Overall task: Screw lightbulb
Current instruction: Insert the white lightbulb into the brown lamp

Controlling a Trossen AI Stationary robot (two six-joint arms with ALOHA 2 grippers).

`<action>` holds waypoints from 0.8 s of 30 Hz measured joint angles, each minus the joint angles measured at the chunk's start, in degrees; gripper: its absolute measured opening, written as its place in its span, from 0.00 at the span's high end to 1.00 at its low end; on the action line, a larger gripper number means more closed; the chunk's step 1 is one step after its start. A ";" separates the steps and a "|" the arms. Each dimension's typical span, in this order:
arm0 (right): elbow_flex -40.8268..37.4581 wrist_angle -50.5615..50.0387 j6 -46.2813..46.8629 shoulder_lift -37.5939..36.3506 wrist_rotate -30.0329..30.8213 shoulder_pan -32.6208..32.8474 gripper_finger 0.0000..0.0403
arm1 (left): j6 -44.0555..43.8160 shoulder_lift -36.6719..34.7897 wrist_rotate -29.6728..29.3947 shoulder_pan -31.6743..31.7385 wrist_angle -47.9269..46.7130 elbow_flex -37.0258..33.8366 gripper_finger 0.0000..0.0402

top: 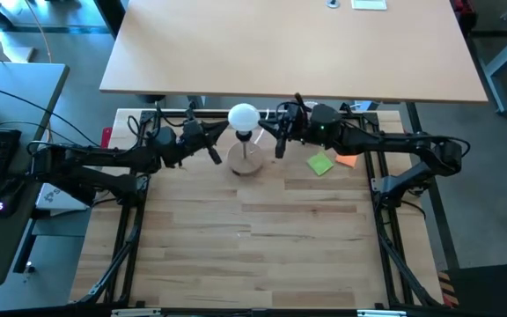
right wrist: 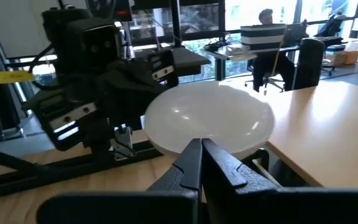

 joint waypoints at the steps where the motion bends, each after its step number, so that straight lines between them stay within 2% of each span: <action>1: 0.00 -0.06 -0.14 0.00 -0.15 0.23 1.00 | -0.01 0.00 -0.14 0.02 -0.07 0.00 1.00; 7: 0.02 -0.10 -0.41 0.05 -1.59 1.59 1.00 | 0.21 0.04 -0.29 0.05 -0.62 0.00 1.00; 11: 0.02 -0.84 -1.20 0.15 -6.02 1.64 1.00 | 0.51 0.26 0.81 0.44 -2.05 -0.02 1.00; 13: 0.02 -1.90 -1.67 -0.69 -5.97 1.64 1.00 | 0.60 -0.27 0.52 0.50 -3.13 -0.02 1.00; 16: 0.02 -3.70 -2.65 -2.61 -1.35 1.62 1.00 | 1.26 -1.36 0.15 0.26 -4.80 -0.02 1.00; 21: 0.02 -4.40 -1.23 -4.07 11.65 0.98 1.00 | 2.90 -3.55 -1.18 -0.98 -3.89 -0.01 1.00; 24: 0.02 -3.98 -0.77 -3.23 12.00 -1.42 1.00 | 2.87 -3.72 -0.53 -0.68 -2.61 0.00 1.00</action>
